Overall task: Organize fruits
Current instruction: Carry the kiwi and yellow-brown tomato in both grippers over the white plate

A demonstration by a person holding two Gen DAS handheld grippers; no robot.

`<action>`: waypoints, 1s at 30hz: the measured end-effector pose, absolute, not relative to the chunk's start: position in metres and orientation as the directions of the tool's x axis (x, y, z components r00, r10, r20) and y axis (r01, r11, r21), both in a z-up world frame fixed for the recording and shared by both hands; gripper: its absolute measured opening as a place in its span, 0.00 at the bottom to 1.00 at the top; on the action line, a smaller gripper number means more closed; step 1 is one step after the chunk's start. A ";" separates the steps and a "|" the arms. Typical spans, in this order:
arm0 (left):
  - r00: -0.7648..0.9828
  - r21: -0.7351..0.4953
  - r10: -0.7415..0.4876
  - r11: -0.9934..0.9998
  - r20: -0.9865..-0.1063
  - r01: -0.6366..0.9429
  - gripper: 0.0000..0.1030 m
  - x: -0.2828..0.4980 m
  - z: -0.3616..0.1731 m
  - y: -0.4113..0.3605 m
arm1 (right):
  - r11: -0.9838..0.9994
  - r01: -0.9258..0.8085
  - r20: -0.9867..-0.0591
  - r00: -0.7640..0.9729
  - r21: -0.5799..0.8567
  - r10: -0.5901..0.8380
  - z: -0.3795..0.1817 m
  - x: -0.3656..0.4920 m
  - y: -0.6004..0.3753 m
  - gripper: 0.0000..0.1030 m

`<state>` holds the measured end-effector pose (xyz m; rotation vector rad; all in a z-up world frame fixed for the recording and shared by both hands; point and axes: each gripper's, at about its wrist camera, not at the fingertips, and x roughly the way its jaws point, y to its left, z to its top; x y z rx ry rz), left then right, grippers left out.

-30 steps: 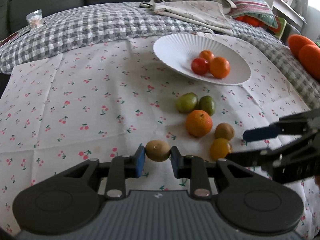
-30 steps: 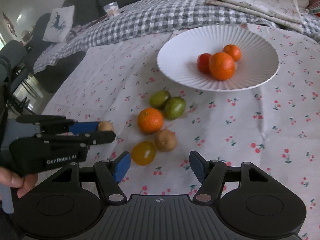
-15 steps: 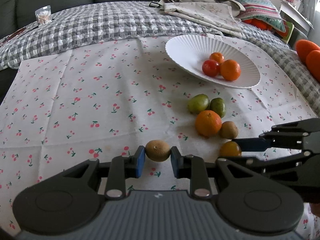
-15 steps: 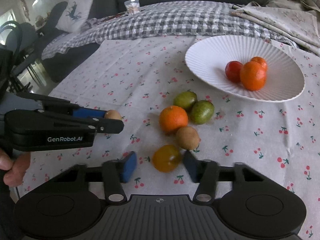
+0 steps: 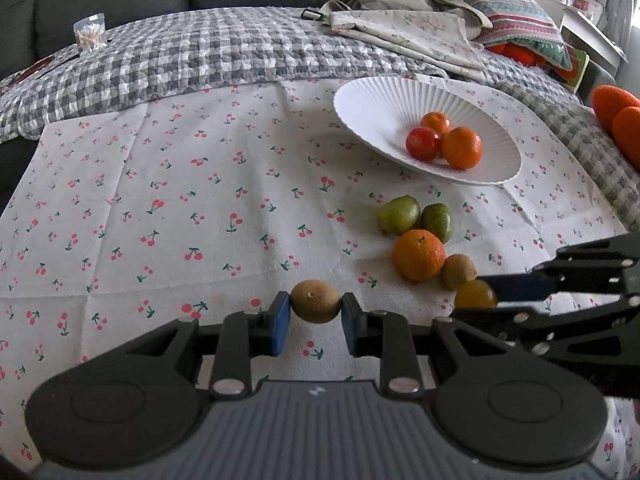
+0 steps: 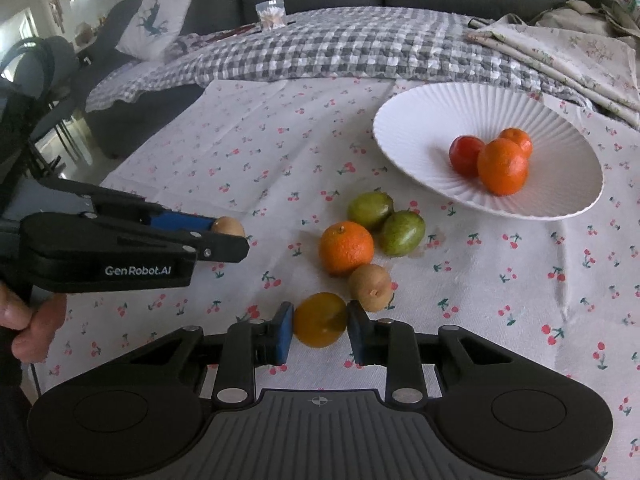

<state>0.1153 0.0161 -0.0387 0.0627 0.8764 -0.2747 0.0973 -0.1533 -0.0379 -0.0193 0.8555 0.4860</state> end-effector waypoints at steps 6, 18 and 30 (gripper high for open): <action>0.617 -0.061 -0.210 0.965 -0.759 0.254 0.25 0.117 -0.037 0.018 | 0.894 -0.409 -0.700 0.584 0.182 0.410 -0.024 0.098 -0.161 0.27; 0.645 -0.081 -0.234 0.963 -0.727 0.258 0.25 0.117 -0.025 0.009 | 0.913 -0.359 -0.657 0.644 0.192 0.391 -0.004 0.100 -0.183 0.27; 0.659 -0.112 -0.290 0.948 -0.694 0.299 0.25 0.128 -0.006 -0.033 | 0.936 -0.280 -0.637 0.687 0.211 0.349 0.004 0.110 -0.207 0.27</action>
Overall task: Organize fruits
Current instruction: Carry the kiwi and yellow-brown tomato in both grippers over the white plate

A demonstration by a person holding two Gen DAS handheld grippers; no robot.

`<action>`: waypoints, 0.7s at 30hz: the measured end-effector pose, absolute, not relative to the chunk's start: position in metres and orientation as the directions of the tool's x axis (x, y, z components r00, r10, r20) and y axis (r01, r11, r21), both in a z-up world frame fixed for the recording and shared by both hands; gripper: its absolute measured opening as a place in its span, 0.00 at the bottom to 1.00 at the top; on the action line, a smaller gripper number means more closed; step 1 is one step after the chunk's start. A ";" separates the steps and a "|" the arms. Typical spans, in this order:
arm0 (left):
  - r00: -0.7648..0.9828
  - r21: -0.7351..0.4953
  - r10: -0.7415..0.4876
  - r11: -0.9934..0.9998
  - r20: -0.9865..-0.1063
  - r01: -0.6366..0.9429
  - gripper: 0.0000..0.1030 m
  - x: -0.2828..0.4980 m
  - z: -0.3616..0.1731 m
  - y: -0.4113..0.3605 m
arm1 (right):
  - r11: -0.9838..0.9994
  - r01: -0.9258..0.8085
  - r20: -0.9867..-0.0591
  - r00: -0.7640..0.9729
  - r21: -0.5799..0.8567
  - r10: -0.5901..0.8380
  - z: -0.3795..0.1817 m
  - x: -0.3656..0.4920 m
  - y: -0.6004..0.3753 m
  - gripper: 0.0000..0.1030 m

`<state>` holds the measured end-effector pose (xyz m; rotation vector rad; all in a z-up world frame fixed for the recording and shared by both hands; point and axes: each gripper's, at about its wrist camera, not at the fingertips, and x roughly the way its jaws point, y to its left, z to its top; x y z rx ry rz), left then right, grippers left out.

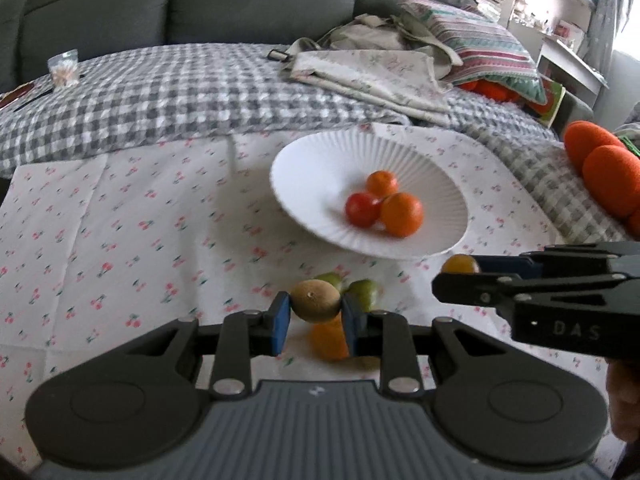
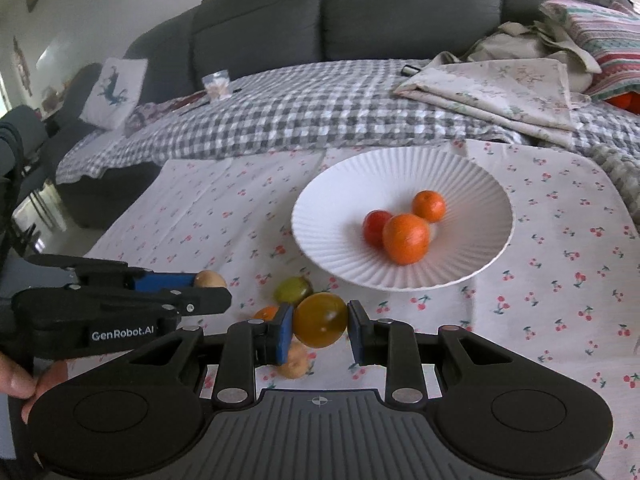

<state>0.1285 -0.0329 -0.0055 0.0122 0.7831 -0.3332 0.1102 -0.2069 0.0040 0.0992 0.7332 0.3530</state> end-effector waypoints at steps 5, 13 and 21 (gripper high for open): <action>0.672 -0.124 -0.293 0.949 -0.680 0.289 0.25 0.140 0.002 -0.045 | 0.945 -0.232 -0.616 0.717 0.231 0.327 0.012 0.118 -0.224 0.27; 0.699 -0.128 -0.274 0.959 -0.661 0.255 0.25 0.168 0.005 -0.051 | 0.958 -0.105 -0.601 0.759 0.266 0.250 0.017 0.141 -0.264 0.27; 0.727 -0.067 -0.264 0.955 -0.634 0.288 0.25 0.188 -0.007 -0.062 | 0.955 -0.023 -0.622 0.754 0.296 0.211 0.008 0.164 -0.291 0.27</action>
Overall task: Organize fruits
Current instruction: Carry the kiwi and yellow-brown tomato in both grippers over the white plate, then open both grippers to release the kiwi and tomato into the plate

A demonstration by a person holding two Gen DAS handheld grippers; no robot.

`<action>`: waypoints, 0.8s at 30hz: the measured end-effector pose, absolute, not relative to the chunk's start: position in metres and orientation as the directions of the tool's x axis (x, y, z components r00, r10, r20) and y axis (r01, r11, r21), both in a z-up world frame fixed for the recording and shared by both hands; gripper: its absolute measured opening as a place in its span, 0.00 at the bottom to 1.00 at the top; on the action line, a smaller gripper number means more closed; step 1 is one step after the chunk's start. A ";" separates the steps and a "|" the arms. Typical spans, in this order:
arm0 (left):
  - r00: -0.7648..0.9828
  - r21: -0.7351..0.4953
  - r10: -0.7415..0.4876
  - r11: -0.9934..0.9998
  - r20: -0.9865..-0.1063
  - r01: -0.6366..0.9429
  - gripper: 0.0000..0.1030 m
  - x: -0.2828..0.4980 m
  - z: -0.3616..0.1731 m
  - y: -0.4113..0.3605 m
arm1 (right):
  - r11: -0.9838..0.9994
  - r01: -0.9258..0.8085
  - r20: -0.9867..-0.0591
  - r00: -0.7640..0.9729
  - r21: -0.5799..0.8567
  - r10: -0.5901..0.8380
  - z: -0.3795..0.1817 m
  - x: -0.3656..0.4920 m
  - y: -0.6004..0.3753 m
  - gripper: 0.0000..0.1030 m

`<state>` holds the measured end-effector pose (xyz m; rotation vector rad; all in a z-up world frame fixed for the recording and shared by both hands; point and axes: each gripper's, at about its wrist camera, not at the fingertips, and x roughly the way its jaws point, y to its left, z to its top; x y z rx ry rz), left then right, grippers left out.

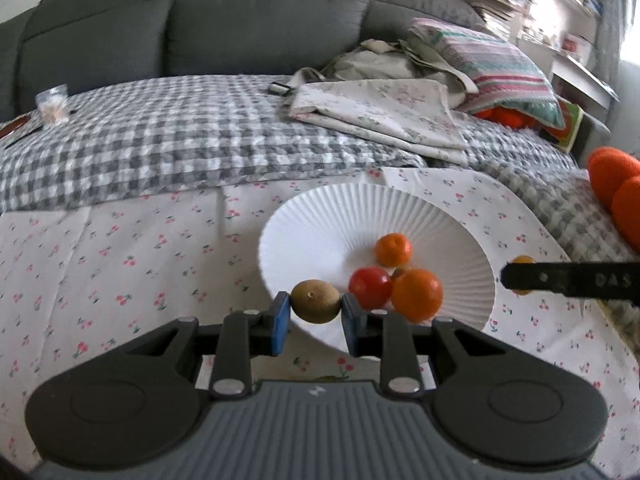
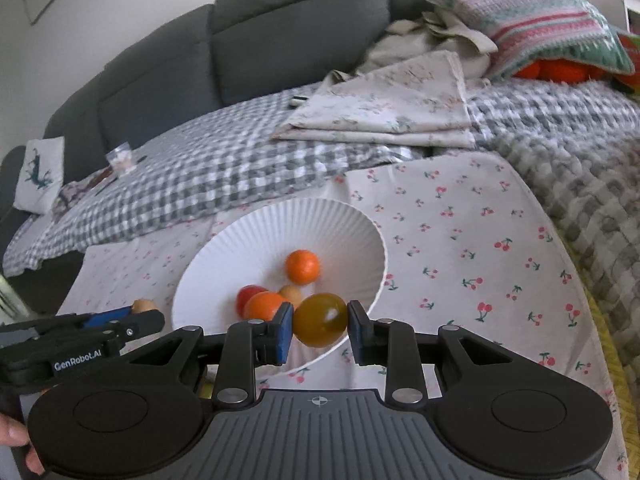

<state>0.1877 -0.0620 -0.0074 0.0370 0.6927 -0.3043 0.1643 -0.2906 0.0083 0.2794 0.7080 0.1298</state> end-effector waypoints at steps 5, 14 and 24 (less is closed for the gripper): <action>0.724 -0.036 -0.274 0.945 -0.634 0.326 0.25 0.196 -0.017 -0.071 | 0.960 -0.013 -0.640 0.743 0.280 0.197 0.000 0.177 -0.292 0.27; 0.719 -0.033 -0.293 0.936 -0.631 0.352 0.25 0.210 -0.031 -0.073 | 0.962 -0.048 -0.647 0.730 0.270 0.218 -0.010 0.197 -0.286 0.27; 0.711 -0.022 -0.315 0.921 -0.629 0.388 0.29 0.214 -0.035 -0.078 | 0.965 -0.066 -0.663 0.715 0.253 0.222 -0.022 0.212 -0.278 0.28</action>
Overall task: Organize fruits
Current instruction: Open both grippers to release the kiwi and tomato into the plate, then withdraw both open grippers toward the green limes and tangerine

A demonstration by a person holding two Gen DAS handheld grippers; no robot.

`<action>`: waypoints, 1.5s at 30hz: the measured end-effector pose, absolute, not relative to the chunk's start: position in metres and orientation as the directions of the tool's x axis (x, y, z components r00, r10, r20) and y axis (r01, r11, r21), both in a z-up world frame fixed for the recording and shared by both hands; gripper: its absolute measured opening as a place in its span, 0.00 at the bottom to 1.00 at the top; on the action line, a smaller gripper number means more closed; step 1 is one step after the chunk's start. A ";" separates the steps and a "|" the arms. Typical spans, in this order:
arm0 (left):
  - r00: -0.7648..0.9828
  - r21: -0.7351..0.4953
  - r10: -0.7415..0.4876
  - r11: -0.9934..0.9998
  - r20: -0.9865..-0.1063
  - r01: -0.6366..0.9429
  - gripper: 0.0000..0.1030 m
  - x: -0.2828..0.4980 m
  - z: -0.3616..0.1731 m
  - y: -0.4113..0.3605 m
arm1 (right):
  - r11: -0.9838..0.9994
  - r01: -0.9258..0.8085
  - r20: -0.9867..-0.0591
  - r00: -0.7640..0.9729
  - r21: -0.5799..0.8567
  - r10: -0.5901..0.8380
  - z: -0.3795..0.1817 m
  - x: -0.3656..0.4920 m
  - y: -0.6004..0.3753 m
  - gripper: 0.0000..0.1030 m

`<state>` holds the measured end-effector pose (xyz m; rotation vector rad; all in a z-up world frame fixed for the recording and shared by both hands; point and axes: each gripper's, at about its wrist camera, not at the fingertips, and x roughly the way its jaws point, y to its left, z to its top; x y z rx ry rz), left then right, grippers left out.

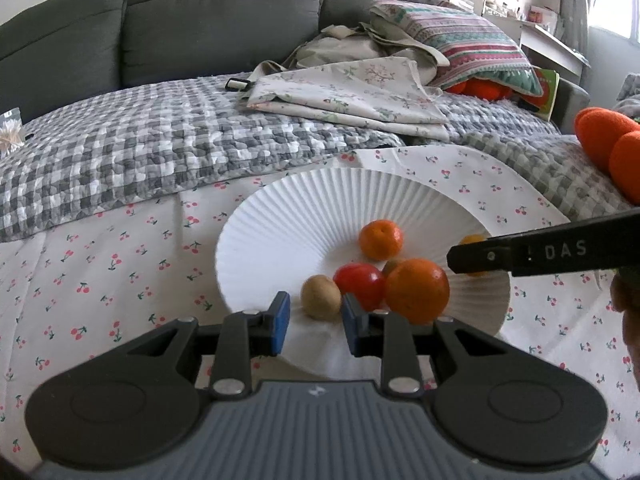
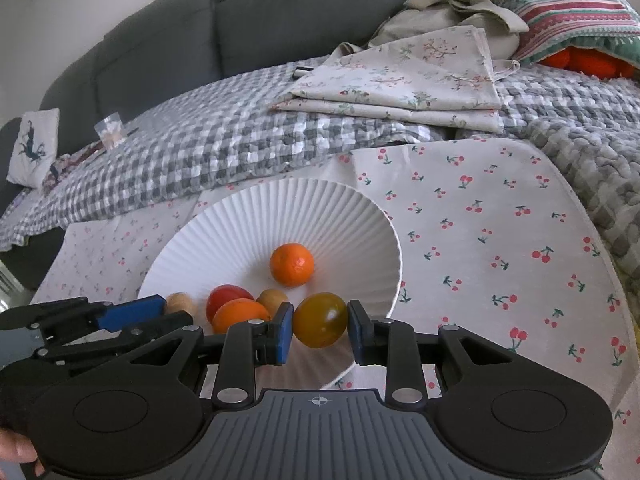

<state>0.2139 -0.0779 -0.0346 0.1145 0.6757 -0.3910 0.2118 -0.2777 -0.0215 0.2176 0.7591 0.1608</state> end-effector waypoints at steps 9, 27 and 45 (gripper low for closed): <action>0.721 -0.076 -0.324 0.932 -0.612 0.354 0.36 0.212 -0.024 -0.062 | 0.951 -0.022 -0.649 0.727 0.308 0.226 -0.018 0.210 -0.288 0.43; 0.710 -0.166 -0.339 0.938 -0.616 0.304 0.37 0.193 -0.008 -0.030 | 0.937 -0.006 -0.614 0.754 0.350 0.235 0.011 0.185 -0.289 0.48; 0.661 -0.169 -0.338 0.936 -0.670 0.307 0.38 0.158 -0.013 -0.016 | 0.952 -0.087 -0.591 0.766 0.293 0.252 0.031 0.141 -0.276 0.52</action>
